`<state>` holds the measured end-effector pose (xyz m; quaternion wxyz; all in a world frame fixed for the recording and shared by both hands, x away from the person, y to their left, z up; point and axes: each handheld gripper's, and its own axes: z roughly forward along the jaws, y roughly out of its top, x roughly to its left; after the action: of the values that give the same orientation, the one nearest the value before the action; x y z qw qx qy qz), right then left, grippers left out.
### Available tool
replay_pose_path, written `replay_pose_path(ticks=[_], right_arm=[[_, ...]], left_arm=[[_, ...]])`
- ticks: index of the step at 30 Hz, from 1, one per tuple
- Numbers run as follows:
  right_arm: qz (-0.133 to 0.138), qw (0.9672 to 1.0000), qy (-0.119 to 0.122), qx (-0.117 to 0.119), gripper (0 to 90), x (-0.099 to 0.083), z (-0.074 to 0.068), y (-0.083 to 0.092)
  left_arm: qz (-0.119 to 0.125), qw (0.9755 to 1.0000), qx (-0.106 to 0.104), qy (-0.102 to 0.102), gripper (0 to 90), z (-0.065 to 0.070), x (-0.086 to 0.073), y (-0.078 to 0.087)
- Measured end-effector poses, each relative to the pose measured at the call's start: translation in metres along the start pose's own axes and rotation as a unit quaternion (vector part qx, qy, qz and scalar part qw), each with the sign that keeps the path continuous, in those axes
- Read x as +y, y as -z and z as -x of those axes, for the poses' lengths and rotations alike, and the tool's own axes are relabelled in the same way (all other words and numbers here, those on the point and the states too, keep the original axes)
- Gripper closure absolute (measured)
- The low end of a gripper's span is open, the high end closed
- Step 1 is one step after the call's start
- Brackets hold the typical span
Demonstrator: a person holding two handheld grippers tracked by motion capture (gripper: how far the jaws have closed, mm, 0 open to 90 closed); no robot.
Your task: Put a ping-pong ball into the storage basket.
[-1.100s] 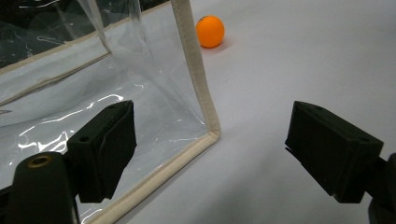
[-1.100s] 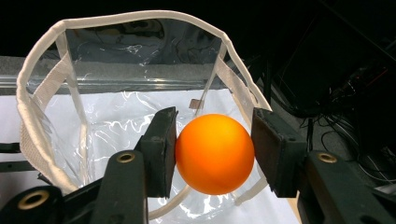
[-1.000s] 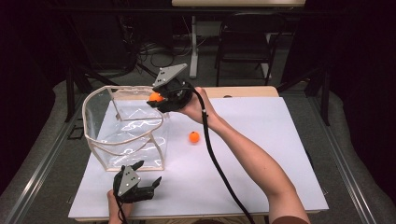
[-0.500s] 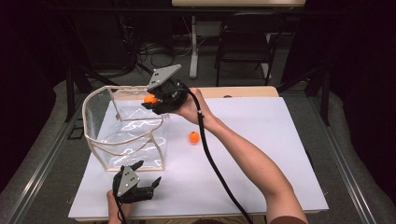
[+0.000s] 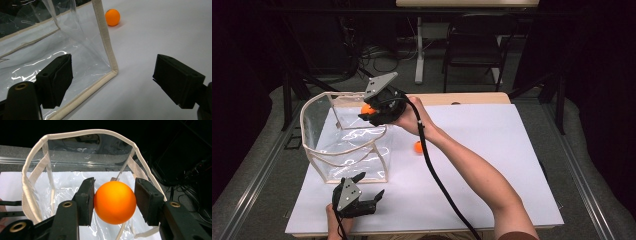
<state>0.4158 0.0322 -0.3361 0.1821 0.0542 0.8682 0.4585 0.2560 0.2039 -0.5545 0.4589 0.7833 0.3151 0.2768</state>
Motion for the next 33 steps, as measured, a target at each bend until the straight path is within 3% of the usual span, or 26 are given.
replay_pose_path(ticks=[33], right_arm=[[-0.025,0.9994,0.0,0.023,51.4,0.0,-0.005,-0.02]], left_arm=[[-0.001,1.0,-0.002,-0.006,16.1,0.001,0.0,0.0]])
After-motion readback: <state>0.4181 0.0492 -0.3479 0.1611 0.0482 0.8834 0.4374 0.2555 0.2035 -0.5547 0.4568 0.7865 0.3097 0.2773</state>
